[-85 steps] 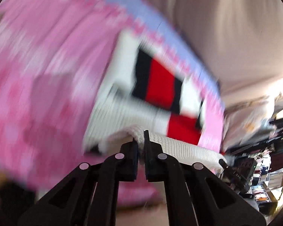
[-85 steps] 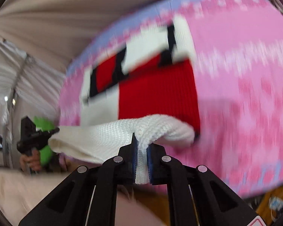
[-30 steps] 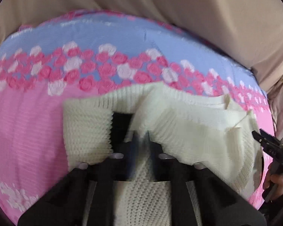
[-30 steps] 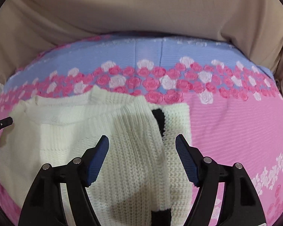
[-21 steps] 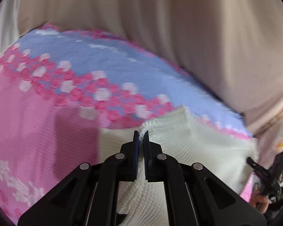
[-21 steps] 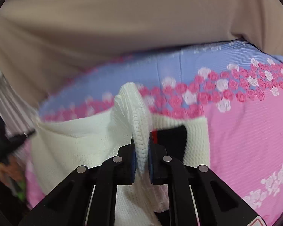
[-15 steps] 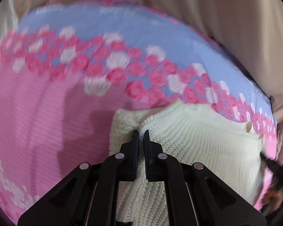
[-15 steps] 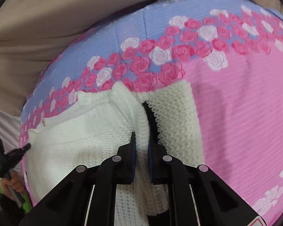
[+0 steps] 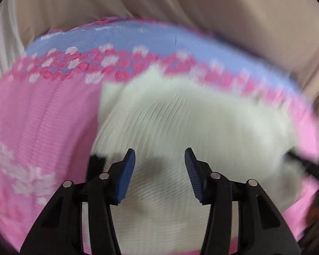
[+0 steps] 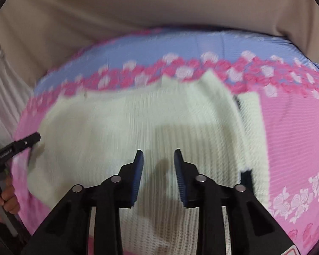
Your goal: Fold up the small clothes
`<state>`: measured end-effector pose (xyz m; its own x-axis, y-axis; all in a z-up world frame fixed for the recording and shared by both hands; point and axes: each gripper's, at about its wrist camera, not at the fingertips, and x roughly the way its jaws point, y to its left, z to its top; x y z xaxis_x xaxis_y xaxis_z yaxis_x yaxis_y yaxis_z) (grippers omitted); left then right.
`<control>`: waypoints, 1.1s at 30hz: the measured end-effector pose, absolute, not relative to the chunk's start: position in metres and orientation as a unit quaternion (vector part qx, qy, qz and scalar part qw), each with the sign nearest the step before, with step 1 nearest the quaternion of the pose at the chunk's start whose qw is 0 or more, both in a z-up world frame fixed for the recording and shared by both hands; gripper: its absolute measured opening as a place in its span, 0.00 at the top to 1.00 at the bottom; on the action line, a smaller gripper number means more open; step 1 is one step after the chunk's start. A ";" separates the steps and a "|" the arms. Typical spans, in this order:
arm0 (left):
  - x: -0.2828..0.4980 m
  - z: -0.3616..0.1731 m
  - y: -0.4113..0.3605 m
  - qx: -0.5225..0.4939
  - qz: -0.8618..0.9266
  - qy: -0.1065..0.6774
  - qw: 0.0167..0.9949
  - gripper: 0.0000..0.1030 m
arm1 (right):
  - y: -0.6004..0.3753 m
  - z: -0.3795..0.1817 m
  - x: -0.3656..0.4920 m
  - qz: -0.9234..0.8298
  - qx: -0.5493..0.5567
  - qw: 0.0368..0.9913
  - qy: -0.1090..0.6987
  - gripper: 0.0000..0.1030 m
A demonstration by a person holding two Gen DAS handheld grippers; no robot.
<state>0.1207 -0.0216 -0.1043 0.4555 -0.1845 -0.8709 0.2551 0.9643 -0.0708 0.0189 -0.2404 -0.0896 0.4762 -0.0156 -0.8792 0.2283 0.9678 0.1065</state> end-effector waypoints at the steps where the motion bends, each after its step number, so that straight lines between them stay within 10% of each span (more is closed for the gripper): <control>1: 0.120 -0.117 -0.015 0.047 -0.113 0.520 0.845 0.63 | -0.259 -0.102 0.012 -0.105 0.117 0.842 0.515 0.78; 3: 0.117 -0.121 0.002 0.022 -0.122 0.514 0.849 0.68 | -0.295 -0.112 -0.007 -0.119 0.181 0.835 0.506 0.98; 7: 0.112 -0.112 -0.004 0.050 -0.111 0.514 0.849 0.68 | -0.300 -0.100 -0.016 -0.154 0.168 0.831 0.508 1.00; 10: 0.107 -0.087 -0.013 0.011 -0.123 0.498 0.858 0.57 | -0.268 -0.078 -0.008 -0.137 0.127 0.851 0.491 0.82; 12: 0.115 -0.077 -0.023 0.015 -0.128 0.484 0.866 0.52 | -0.256 -0.064 0.003 -0.133 0.097 0.865 0.474 0.53; 17: 0.175 -0.092 -0.045 0.047 -0.100 0.497 0.860 0.51 | -0.276 -0.075 0.072 -0.152 0.076 0.855 0.490 0.39; 19: 0.196 -0.106 -0.040 0.048 -0.081 0.515 0.852 0.53 | -0.283 -0.100 0.095 -0.165 0.038 0.829 0.534 0.39; 20: 0.202 -0.110 -0.034 0.038 -0.082 0.521 0.849 0.56 | -0.283 -0.099 0.096 -0.140 0.050 0.836 0.528 0.50; 21: 0.205 -0.111 -0.030 0.035 -0.079 0.520 0.849 0.58 | -0.283 -0.095 0.096 -0.113 0.063 0.840 0.527 0.81; 23: 0.213 -0.117 -0.024 0.048 -0.076 0.524 0.847 0.60 | -0.289 -0.081 0.094 -0.118 0.057 0.850 0.511 0.93; 29: 0.217 -0.122 -0.042 0.102 -0.050 0.526 0.843 0.54 | -0.333 -0.101 0.093 -0.148 0.149 0.833 0.512 0.94; 33: 0.198 -0.094 -0.006 -0.013 -0.075 0.524 0.848 0.51 | -0.316 -0.062 0.061 -0.145 0.144 0.854 0.478 0.70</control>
<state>0.1976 -0.0057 -0.0944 0.4395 -0.1408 -0.8872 0.1128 0.9885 -0.1010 0.0612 -0.3165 -0.0616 0.5000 -0.1100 -0.8590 0.3855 0.9165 0.1070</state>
